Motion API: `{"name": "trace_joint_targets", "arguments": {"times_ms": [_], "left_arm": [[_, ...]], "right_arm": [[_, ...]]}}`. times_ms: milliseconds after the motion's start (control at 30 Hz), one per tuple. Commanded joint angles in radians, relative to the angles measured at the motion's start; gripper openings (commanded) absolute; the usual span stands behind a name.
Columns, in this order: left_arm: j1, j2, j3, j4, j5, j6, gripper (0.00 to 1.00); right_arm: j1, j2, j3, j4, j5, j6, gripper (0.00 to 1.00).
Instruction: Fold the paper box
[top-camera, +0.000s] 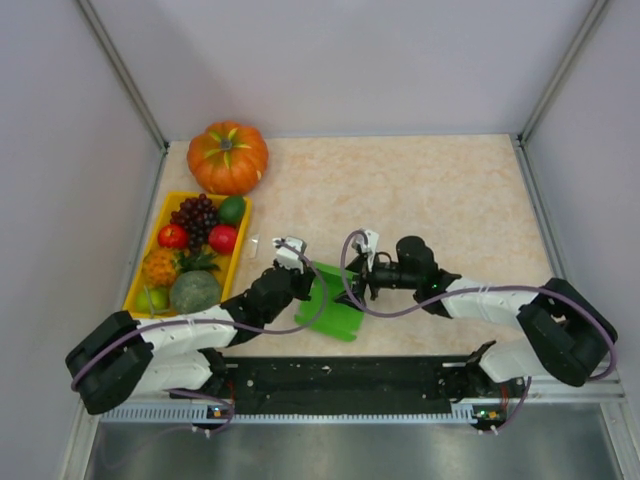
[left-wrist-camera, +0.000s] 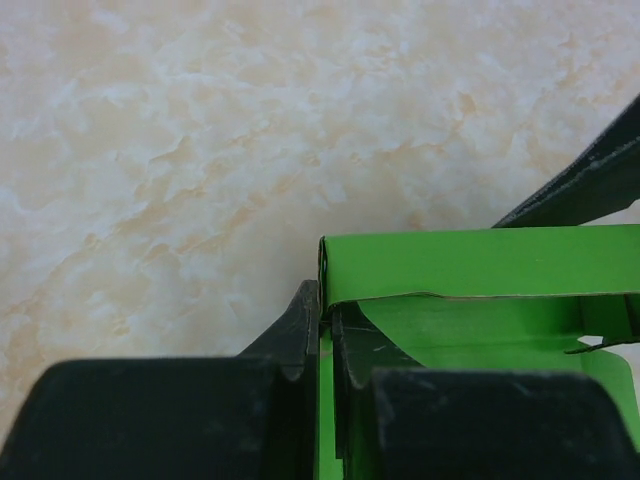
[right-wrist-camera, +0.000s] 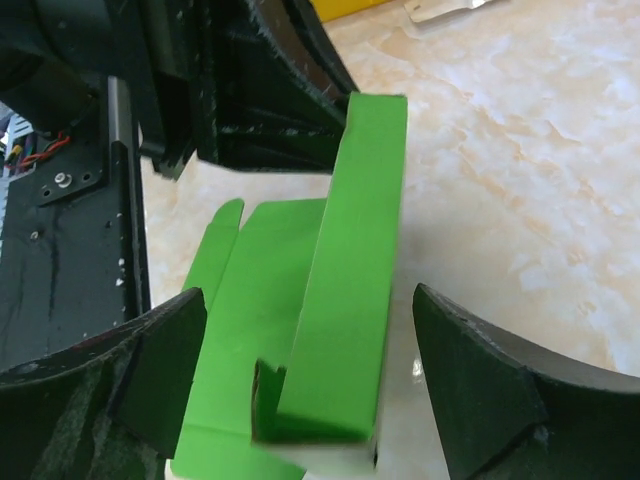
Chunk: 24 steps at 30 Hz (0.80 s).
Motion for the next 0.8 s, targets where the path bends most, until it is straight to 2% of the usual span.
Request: {"name": "trace_joint_targets", "arguments": {"times_ms": [0, 133, 267, 367, 467, 567, 767], "left_arm": [[0.057, -0.044, -0.015, 0.056, 0.176, 0.025, 0.0], [0.106, -0.04, -0.011, 0.013, 0.207, 0.034, 0.0], [0.123, -0.049, -0.004, -0.024, 0.242, 0.058, 0.0], [0.126, -0.073, -0.015, -0.029, 0.284, 0.069, 0.0], [0.127, -0.087, -0.015, -0.043, 0.308, 0.074, 0.0], [0.129, -0.093, -0.004, -0.059, 0.33, 0.08, 0.0], [0.13, -0.116, -0.002, -0.078, 0.351, 0.088, 0.0]], "right_arm": [[-0.012, -0.115, -0.059, 0.002, -0.017, 0.079, 0.87], [-0.014, -0.305, -0.112, -0.082, 0.069, 0.163, 0.9], [-0.018, -0.426, -0.126, -0.206, 0.105, 0.154, 0.91], [-0.045, -0.491, -0.144, -0.228, 0.08, 0.145, 0.89], [-0.048, -0.499, -0.149, -0.257, 0.07, 0.097, 0.83], [-0.048, -0.435, -0.126, -0.271, 0.01, 0.064, 0.73], [-0.048, -0.395, -0.133, -0.213, -0.039, 0.045, 0.72]]}}
